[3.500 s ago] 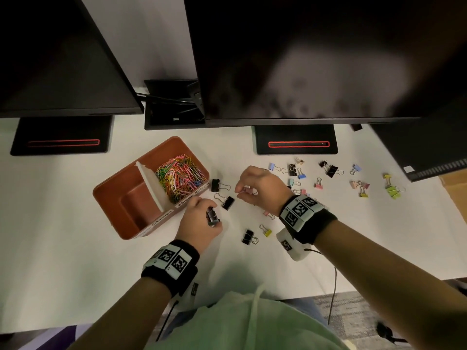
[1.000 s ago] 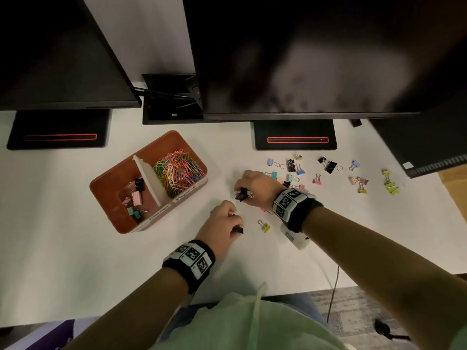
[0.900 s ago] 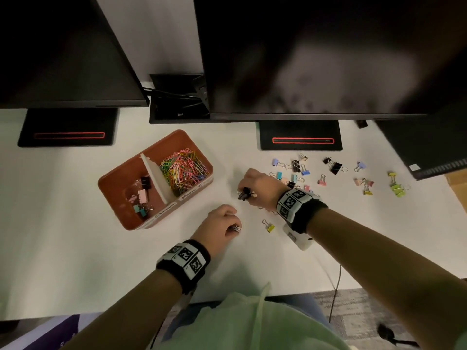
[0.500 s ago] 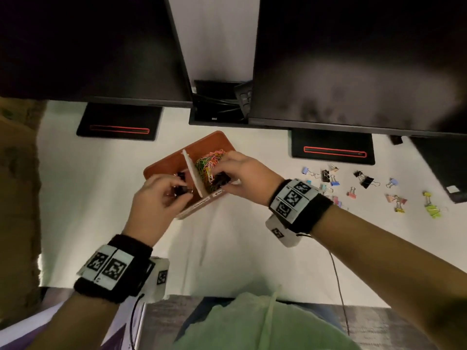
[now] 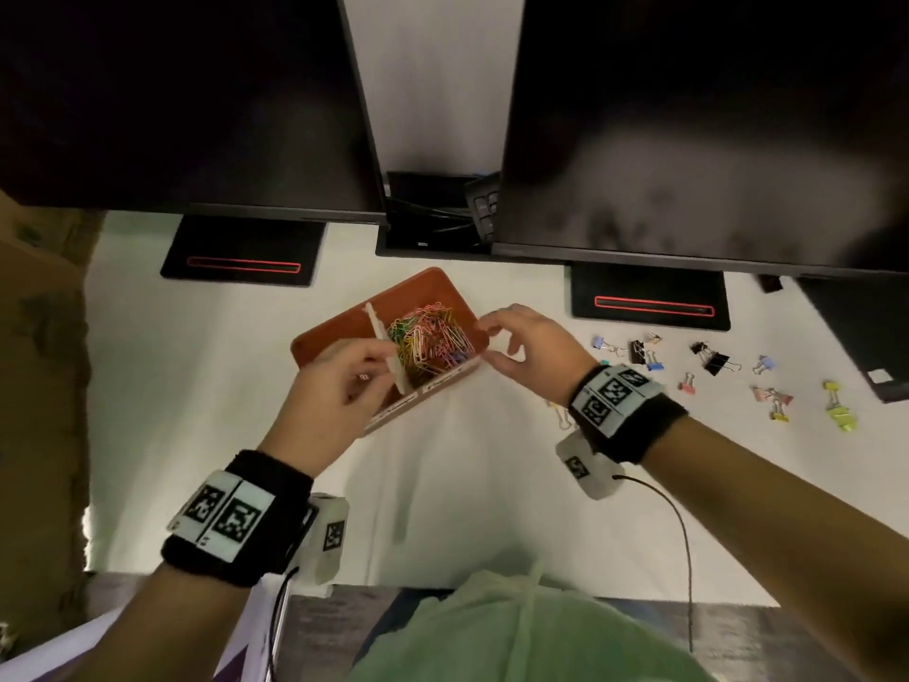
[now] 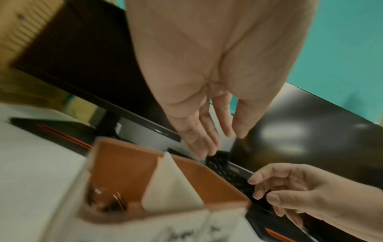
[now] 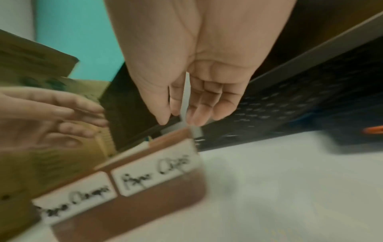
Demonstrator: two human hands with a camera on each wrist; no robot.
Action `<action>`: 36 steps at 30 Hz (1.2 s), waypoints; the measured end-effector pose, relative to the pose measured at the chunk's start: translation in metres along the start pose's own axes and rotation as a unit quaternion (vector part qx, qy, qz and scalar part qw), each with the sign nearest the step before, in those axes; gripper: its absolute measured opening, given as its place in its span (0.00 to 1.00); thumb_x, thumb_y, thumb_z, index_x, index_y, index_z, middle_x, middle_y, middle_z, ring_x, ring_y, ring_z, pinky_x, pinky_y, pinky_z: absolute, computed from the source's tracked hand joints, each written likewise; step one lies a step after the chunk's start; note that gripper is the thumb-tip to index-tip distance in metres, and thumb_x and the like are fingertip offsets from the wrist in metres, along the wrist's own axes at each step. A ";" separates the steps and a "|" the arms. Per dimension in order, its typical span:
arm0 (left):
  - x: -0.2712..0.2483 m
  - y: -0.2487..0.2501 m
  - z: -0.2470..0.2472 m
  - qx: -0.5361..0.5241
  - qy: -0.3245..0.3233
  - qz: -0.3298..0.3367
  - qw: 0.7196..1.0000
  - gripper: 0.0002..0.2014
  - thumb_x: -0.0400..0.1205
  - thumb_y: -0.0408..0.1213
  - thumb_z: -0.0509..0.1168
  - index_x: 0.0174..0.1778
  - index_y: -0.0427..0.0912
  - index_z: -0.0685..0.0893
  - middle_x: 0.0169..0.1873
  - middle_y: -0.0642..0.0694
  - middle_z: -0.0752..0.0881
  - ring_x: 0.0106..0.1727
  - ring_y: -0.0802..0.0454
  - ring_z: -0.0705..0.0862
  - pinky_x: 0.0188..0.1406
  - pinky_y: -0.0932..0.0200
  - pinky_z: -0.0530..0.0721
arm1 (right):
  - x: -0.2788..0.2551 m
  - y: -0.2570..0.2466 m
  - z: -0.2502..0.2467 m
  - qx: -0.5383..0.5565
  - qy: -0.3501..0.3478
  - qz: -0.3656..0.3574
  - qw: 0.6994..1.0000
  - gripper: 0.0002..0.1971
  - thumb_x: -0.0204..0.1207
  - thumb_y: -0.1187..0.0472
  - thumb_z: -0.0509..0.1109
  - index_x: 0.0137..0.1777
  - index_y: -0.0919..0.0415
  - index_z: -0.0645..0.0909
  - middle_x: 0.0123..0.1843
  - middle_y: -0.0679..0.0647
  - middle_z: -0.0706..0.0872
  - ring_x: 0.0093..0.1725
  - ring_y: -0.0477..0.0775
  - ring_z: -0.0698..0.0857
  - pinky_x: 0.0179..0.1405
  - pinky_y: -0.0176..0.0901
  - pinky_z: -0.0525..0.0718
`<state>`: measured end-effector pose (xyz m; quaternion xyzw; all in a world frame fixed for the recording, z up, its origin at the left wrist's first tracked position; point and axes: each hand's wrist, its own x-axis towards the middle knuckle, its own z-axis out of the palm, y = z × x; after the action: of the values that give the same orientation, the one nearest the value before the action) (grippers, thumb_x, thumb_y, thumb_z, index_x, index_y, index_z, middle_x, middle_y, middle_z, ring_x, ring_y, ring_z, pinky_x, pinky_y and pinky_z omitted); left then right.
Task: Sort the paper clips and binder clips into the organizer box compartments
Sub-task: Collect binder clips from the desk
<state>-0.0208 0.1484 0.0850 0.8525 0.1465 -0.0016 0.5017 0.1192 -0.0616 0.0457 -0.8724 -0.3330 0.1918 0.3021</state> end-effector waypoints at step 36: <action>0.052 -0.024 0.199 0.186 -0.238 0.059 0.951 0.20 0.70 0.35 0.75 0.58 0.46 0.83 0.58 0.48 0.73 0.61 0.51 0.70 0.63 0.65 0.67 | -0.096 0.127 -0.008 -0.007 -0.062 0.124 0.990 0.24 0.73 0.67 0.72 0.69 0.57 0.75 0.67 0.56 0.74 0.53 0.45 0.74 0.59 0.32 0.75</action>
<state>0.0515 0.0015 -0.0417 0.9128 -0.0306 -0.2019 0.3537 0.1148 -0.2076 -0.0186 -0.8955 -0.2417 0.2792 0.2485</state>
